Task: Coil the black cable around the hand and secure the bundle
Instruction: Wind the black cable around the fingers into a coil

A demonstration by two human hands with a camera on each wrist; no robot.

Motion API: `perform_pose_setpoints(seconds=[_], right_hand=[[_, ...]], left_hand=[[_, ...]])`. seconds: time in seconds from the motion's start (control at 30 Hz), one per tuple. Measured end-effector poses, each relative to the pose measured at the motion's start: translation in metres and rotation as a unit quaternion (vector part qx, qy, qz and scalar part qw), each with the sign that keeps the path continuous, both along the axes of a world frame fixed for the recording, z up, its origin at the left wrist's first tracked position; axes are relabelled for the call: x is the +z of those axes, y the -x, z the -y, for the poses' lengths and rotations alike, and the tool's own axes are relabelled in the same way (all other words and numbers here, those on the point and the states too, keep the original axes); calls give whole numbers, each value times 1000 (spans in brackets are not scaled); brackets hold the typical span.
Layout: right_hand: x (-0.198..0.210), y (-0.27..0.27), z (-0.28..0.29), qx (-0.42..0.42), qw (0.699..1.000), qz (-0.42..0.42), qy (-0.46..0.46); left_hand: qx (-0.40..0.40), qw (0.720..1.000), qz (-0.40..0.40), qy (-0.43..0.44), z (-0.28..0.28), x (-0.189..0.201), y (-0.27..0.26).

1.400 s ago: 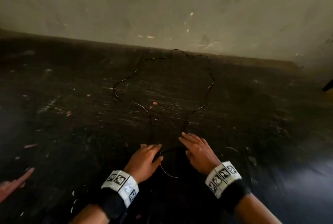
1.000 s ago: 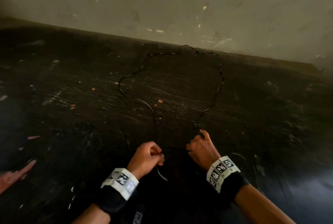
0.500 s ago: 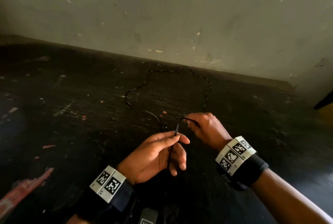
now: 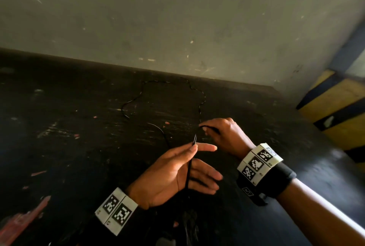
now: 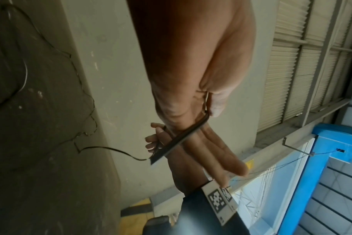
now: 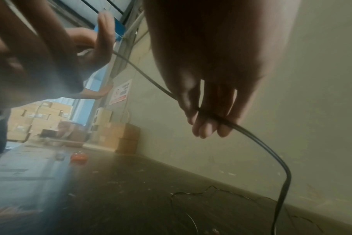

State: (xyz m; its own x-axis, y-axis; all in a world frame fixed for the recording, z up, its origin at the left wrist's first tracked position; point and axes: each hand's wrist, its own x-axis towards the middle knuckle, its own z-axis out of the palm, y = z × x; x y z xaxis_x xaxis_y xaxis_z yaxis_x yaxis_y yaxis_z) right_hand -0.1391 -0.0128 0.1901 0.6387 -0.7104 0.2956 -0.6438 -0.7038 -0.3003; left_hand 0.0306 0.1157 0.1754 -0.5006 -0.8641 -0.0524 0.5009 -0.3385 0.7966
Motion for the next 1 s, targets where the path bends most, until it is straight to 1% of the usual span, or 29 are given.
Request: perform_pose_setpoints(seconds=[0.13,0.23,0.43,0.5,0.57,0.67,0.77,0.87,0.93,1.0], right_hand=[[1,9,-8,-33,999,13,-7],[1,14,-13,-46,999,22,-20],[-14,12,-28,0,998,-4,-55],[-19,13,-34,19,997,-8,-76],[-23,13,-43,34,995,-32,-93],[-26,12,-58,57,989,-86,-106],[-18,16,-70,103,981,-123,-110],[-8,23,-77,128,974,-161,-91],[-2,32,-79,137,973,-169,-82],[7,44,-74,133,974,-175,-48]], left_hand=[[-26,999,-4,-26,-7,-7,4],[-26,999,-11,-21,-11,-11,7],[19,999,-43,20,-1,4,8],[51,997,-36,40,11,8,6],[93,994,-29,55,24,10,5],[151,986,-4,67,46,9,3],[192,979,19,66,63,6,7],[204,976,44,61,74,0,14],[206,973,83,63,78,-4,19],[205,970,116,62,77,-10,22]])
